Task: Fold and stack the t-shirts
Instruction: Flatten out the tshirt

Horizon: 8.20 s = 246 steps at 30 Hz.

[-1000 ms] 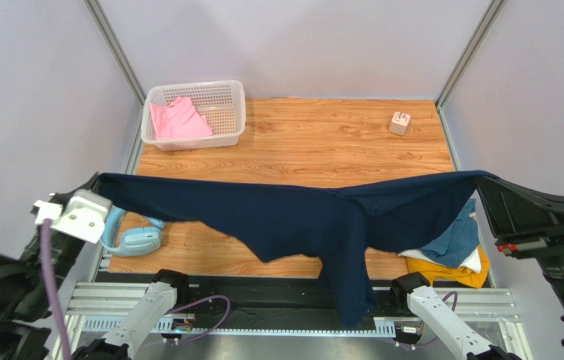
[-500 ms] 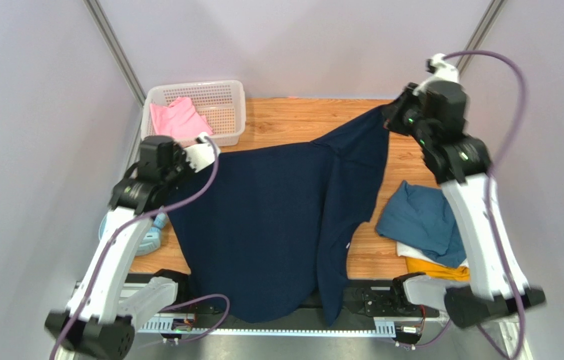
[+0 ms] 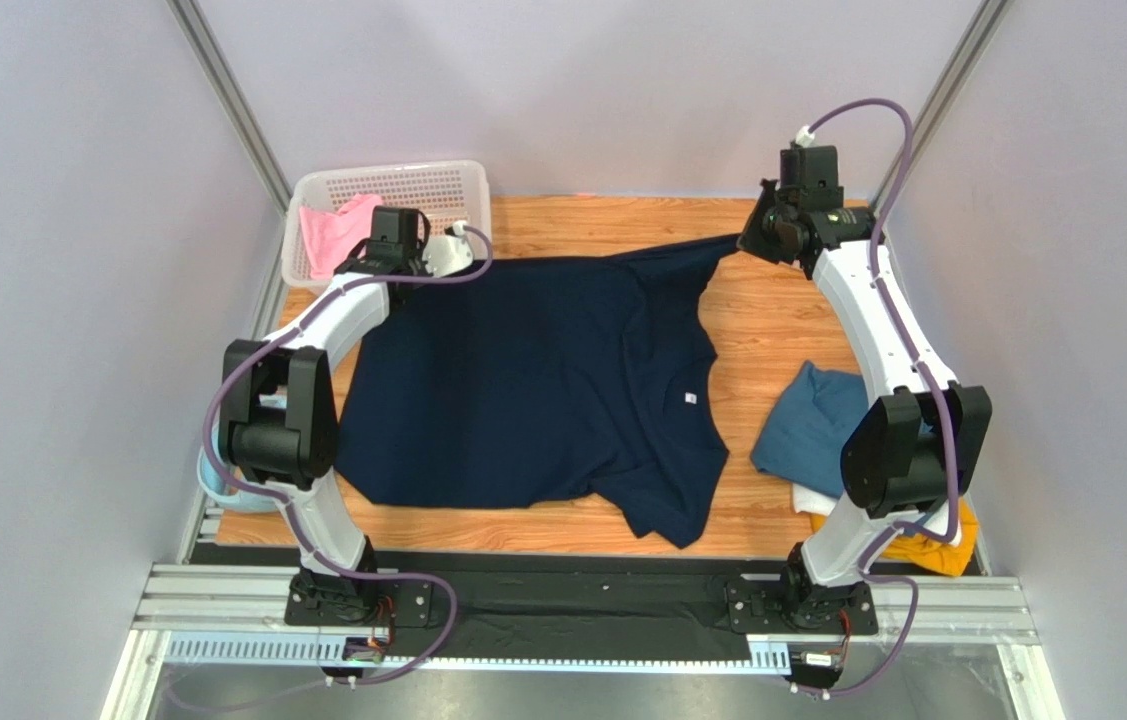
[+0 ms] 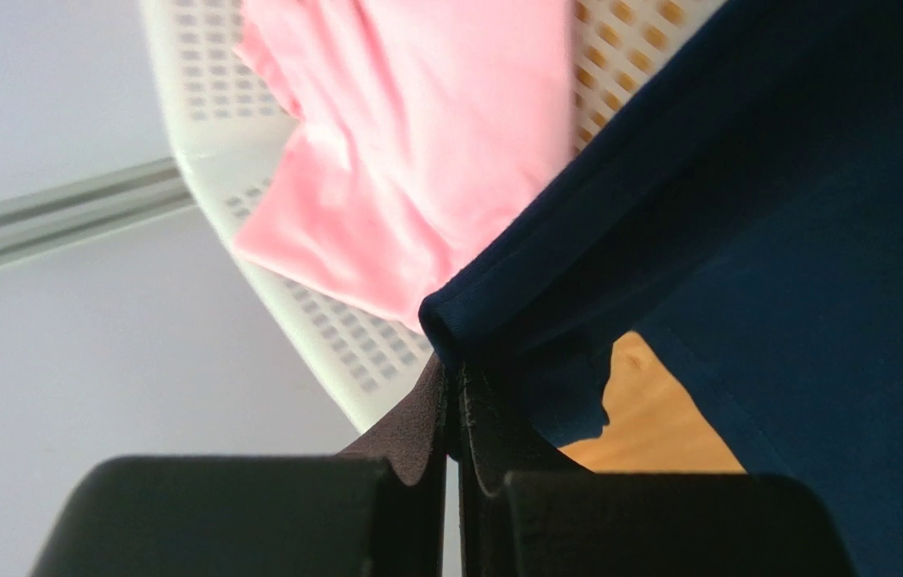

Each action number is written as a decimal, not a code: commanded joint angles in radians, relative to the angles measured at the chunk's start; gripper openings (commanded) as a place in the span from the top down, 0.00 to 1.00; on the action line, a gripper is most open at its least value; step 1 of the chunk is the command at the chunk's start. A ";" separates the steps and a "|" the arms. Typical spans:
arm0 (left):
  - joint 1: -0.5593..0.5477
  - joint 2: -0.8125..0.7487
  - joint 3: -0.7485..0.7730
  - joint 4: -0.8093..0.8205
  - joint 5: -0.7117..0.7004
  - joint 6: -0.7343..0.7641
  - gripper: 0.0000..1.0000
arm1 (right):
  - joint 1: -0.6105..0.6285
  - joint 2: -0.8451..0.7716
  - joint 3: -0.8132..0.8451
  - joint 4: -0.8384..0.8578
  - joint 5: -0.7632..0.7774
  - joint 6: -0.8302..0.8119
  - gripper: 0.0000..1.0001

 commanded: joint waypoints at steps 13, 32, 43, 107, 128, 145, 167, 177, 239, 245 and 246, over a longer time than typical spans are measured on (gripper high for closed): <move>0.026 -0.089 0.035 0.121 -0.080 0.089 1.00 | -0.031 -0.092 0.027 0.012 0.069 0.006 1.00; 0.029 -0.279 -0.282 0.004 -0.013 -0.032 1.00 | -0.005 -0.465 -0.388 -0.016 -0.198 0.118 1.00; 0.029 -0.373 -0.450 -0.043 0.058 -0.122 0.90 | 0.007 -0.678 -0.703 -0.061 -0.266 0.157 1.00; -0.009 -0.267 -0.236 -0.122 0.162 -0.267 0.09 | -0.157 0.546 0.203 -0.181 0.027 0.137 0.77; -0.221 -0.428 -0.531 -0.136 0.121 -0.337 0.07 | 0.044 0.039 -0.127 -0.095 -0.082 0.128 0.58; -0.242 -0.207 -0.411 -0.054 0.090 -0.402 0.07 | 0.079 -0.262 -0.437 -0.078 -0.083 0.123 0.58; -0.241 -0.268 -0.384 -0.019 -0.041 -0.282 0.63 | 0.084 -0.351 -0.626 -0.071 -0.076 0.129 0.63; -0.238 -0.305 -0.356 -0.002 -0.066 -0.184 0.69 | 0.084 -0.454 -0.715 -0.151 0.033 0.118 0.42; -0.204 -0.284 -0.399 0.030 -0.051 -0.193 1.00 | 0.082 -0.297 -0.617 0.008 0.053 0.137 1.00; -0.204 -0.294 -0.393 0.027 -0.052 -0.191 1.00 | 0.082 -0.336 -0.557 -0.020 0.085 0.131 1.00; -0.204 -0.296 -0.393 0.027 -0.052 -0.191 1.00 | 0.082 -0.336 -0.551 -0.020 0.082 0.131 1.00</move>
